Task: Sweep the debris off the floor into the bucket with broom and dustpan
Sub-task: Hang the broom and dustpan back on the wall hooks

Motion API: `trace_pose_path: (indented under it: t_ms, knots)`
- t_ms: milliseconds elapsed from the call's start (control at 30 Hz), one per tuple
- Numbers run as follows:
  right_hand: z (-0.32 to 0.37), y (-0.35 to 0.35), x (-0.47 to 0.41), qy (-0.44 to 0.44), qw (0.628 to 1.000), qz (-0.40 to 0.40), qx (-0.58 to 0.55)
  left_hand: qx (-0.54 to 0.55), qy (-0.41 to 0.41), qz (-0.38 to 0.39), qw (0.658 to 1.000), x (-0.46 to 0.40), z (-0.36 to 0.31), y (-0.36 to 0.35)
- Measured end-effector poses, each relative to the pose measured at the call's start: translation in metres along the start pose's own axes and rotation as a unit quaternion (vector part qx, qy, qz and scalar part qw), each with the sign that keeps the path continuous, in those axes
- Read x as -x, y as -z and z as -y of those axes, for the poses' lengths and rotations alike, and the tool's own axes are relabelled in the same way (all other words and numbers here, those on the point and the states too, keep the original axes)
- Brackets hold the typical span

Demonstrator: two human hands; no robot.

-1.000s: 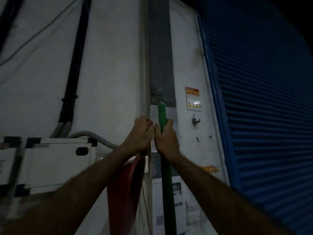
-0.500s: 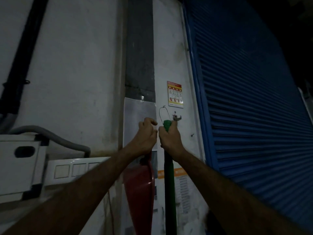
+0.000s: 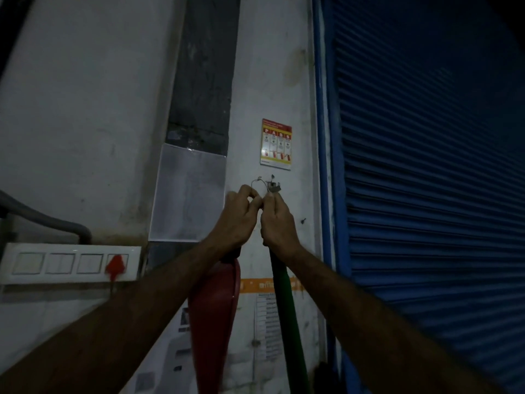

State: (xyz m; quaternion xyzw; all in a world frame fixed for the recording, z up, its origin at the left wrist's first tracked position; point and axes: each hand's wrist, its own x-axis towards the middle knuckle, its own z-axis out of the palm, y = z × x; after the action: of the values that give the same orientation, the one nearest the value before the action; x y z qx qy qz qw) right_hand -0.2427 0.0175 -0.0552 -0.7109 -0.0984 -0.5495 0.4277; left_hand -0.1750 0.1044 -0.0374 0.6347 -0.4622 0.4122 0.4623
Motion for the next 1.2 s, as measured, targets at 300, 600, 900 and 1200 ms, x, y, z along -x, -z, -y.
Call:
trace_pose_path:
  t_ms: [300,600,900,1200]
  knots:
    - [-0.063,0.025,-0.04,-0.01,0.999,-0.018,-0.032,-0.123,-0.017,-0.008,0.992,-0.019,-0.008,-0.062]
    - [-0.121,0.043,-0.104,-0.06,0.996,-0.059,-0.03,-0.136,0.016,-0.029,0.99,-0.062,0.031,-0.12]
    - [-0.18,0.031,-0.175,-0.023,0.994,-0.083,-0.064,-0.195,0.018,-0.032,0.98,-0.107,0.078,-0.156]
    - [-0.217,0.016,-0.264,-0.005,0.989,-0.092,-0.119,-0.287,0.052,-0.066,0.954,-0.18,0.112,-0.19]
